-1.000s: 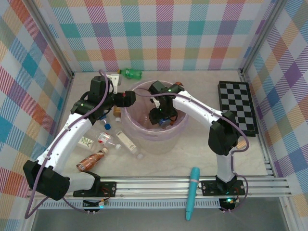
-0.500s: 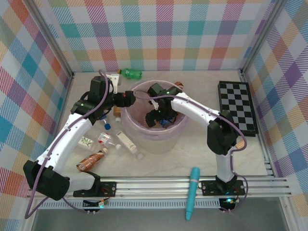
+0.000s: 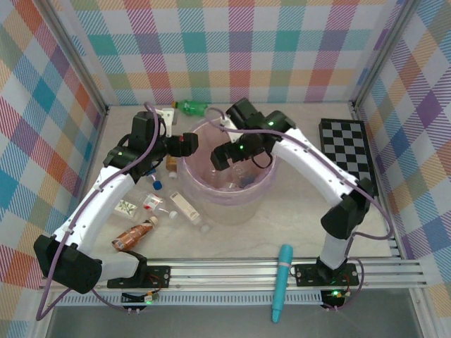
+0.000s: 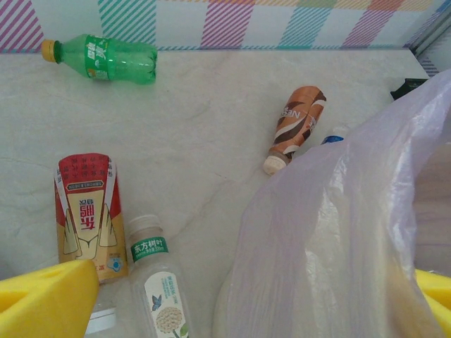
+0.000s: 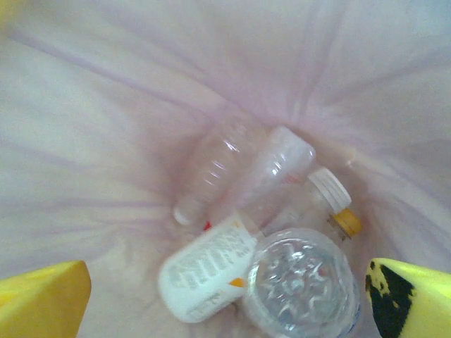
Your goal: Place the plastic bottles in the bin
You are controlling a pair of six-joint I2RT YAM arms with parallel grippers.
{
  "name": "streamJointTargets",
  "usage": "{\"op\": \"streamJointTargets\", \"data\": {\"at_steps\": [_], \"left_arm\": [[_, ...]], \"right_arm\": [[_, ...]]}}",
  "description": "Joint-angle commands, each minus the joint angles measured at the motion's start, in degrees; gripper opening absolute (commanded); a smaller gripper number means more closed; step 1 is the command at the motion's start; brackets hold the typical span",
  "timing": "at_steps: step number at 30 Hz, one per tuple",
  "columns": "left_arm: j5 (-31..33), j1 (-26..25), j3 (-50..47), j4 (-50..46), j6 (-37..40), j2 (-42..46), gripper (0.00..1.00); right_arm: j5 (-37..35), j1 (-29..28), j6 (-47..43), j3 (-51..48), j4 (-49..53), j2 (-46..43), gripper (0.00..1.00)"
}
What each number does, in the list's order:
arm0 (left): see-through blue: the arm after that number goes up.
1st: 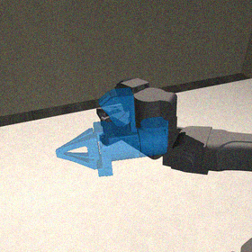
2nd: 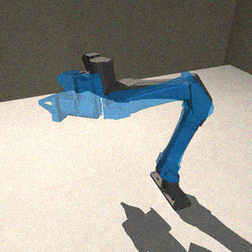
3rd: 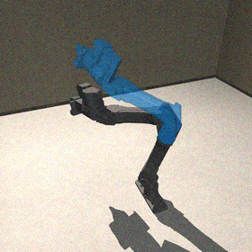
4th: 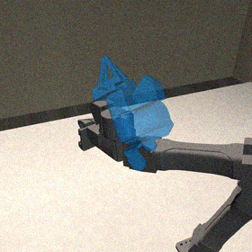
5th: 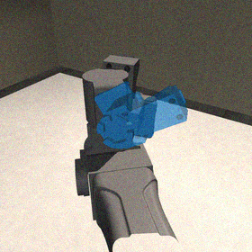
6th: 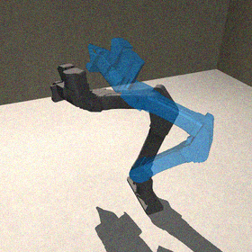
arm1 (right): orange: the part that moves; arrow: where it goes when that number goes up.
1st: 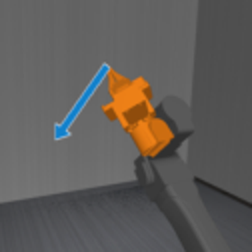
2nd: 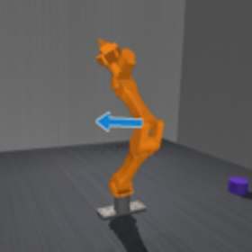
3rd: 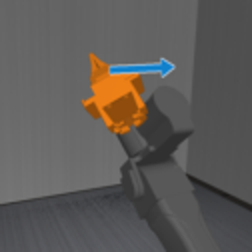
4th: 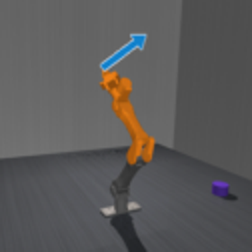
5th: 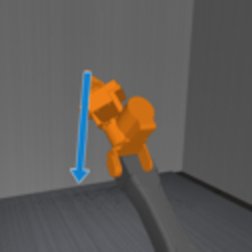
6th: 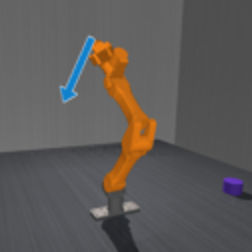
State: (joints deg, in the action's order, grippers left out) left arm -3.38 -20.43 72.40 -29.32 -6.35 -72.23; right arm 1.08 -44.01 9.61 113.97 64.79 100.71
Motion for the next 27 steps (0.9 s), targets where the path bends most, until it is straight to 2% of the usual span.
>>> {"op": "streamJointTargets", "data": {"at_steps": [1, 5, 8, 10, 14, 20, 24, 27], "left_arm": [[1.5, 0.6, -1.7, -2.7, 2.4, -0.1, 0.92], [1.4, 0.6, -1.7, -2.7, 2.4, -0.2, 0.92], [1.3, 0.5, -1.8, -2.6, 2.4, -0.3, 0.92], [1.3, 0.4, -1.7, -2.6, 2.3, -0.2, 0.92], [1.0, 0.4, -1.8, -2.5, 2.3, 0.0, 0.92], [0.1, 0.3, -1.6, -2.4, 2.1, -0.5, 0.92], [0.2, 0.3, -1.8, -2.2, 2.0, 0.3, 0.92], [0.4, 0.2, -1.9, -2.1, 2.0, 0.9, 0.92]], "right_arm": [[2.7, -0.4, 2.2, 3.4, 3.2, -4.3, 0.99], [0.1, 0.3, 3.4, 4.0, 0.8, -9.9, 0.99], [-4.6, 1.7, 6.3, 9.1, 5.7, -11.4, 0.99], [-6.0, 4.9, 8.5, 11.3, 7.8, -12.1, 1.00], [-0.2, 15.4, 12.7, 6.7, 5.7, -15.4, 1.00], [4.0, 26.5, 16.6, -3.2, -0.2, -17.0, 0.99], [8.1, 30.7, 18.7, -8.9, -5.2, -14.0, 1.00], [8.6, 32.3, 21.5, -14.1, -10.5, -11.4, 0.99]]}}
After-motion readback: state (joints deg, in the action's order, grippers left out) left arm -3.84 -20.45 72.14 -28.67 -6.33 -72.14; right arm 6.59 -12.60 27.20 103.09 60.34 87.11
